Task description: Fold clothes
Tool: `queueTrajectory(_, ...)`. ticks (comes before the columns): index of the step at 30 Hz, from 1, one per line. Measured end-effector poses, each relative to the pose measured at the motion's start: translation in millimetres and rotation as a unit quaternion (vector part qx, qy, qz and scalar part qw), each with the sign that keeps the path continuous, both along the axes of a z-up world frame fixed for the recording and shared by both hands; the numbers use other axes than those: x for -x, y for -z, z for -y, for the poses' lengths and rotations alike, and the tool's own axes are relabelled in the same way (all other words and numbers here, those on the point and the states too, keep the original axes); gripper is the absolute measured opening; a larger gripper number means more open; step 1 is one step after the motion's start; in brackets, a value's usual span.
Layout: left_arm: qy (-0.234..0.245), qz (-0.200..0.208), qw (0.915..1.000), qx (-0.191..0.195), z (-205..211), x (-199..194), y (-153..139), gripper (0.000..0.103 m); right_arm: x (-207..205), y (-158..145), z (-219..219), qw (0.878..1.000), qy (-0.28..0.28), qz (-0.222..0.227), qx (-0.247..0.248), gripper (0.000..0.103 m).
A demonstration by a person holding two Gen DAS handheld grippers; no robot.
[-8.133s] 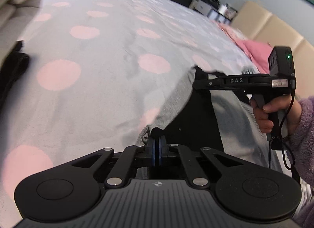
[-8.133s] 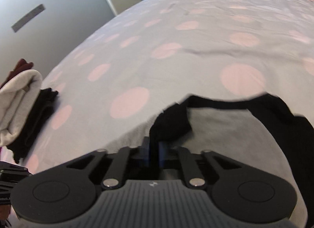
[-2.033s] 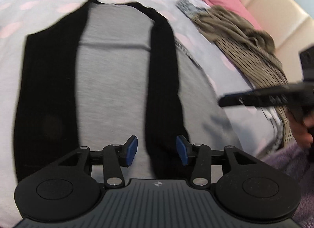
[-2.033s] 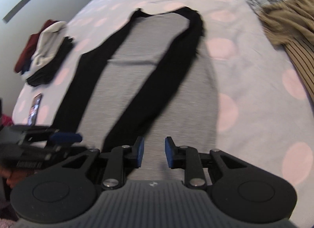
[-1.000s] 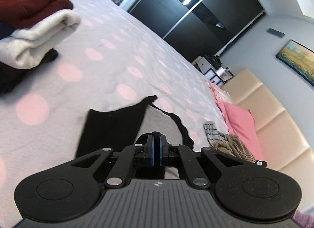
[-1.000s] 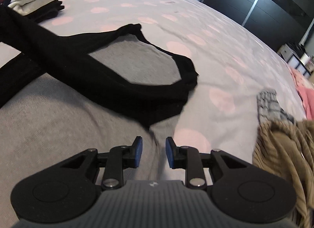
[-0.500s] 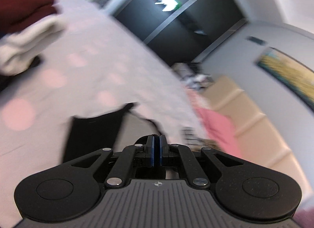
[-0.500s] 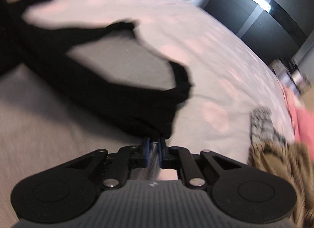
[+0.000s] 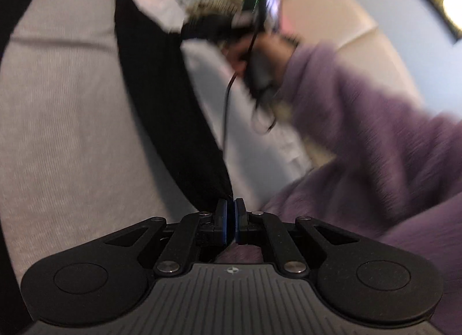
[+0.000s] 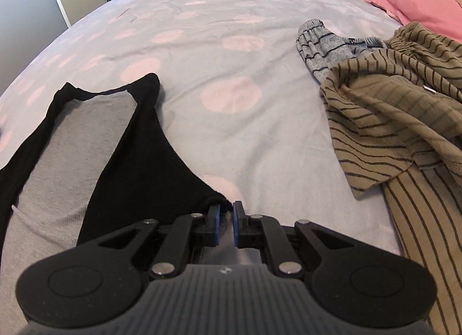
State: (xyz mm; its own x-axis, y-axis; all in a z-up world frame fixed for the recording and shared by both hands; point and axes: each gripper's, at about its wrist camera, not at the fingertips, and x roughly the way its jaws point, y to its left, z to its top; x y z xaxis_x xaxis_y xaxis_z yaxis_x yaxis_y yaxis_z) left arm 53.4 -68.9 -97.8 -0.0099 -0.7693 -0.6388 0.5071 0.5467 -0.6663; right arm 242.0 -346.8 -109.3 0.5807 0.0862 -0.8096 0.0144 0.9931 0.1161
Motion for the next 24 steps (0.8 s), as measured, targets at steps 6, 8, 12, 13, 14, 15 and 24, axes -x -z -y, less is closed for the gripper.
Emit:
queueTrajectory(6,0.013,0.009,0.9993,-0.034,25.7,7.8,12.4,0.003,6.0,-3.9,12.6,1.000,0.021,-0.016,-0.011,0.031)
queueTrajectory(8,0.021,0.018,0.9979,-0.059,28.2,9.8,11.6,0.003,15.5,-11.3,18.9,0.999,0.029,-0.018,-0.010,0.031)
queueTrajectory(12,0.006,0.044,0.9968,-0.067,11.5,18.2,1.5,0.021,48.0,-29.4,29.4,0.999,0.036,-0.007,-0.009,0.031)
queueTrajectory(13,0.001,0.051,0.9963,-0.070,7.0,19.5,-0.7,0.028,58.9,-33.3,31.0,0.999,0.037,-0.007,-0.016,0.031)
queueTrajectory(14,-0.001,0.061,0.9953,-0.075,3.6,21.1,-2.3,0.030,70.4,-36.4,32.4,0.999,0.037,-0.008,-0.024,0.031)
queueTrajectory(15,0.000,0.077,0.9934,-0.085,1.8,23.0,-3.4,0.032,81.8,-38.8,32.6,0.999,0.035,-0.008,-0.032,0.031)
queueTrajectory(24,0.054,0.176,0.9735,-0.136,17.3,41.6,13.3,0.042,194.5,-42.9,2.9,0.994,-0.011,-0.051,-0.093,0.031)
